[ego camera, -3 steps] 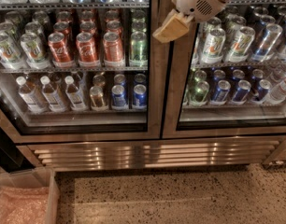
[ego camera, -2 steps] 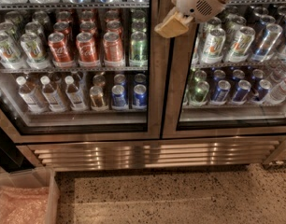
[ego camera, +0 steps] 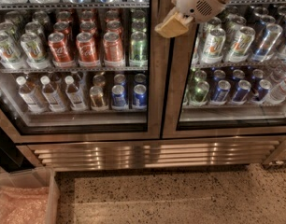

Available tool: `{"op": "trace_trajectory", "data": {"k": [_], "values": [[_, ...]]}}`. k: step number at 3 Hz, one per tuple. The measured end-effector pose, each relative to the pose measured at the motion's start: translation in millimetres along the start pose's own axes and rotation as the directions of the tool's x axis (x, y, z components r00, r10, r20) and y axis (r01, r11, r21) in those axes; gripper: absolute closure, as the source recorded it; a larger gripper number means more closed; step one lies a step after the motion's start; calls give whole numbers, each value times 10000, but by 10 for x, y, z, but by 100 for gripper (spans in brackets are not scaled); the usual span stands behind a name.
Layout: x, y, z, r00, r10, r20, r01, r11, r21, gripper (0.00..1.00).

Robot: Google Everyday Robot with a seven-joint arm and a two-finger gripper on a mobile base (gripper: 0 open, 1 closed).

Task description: Open left fridge door

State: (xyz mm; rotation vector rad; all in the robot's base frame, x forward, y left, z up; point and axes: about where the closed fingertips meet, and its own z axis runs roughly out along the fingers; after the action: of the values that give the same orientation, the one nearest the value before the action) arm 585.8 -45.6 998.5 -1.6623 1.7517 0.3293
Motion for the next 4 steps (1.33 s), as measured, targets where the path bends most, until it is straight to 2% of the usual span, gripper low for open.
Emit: {"op": "trace_trajectory", "data": {"k": [4], "values": [[68,-129,-99,10000,-1,1,1,10000,0,100]]}}
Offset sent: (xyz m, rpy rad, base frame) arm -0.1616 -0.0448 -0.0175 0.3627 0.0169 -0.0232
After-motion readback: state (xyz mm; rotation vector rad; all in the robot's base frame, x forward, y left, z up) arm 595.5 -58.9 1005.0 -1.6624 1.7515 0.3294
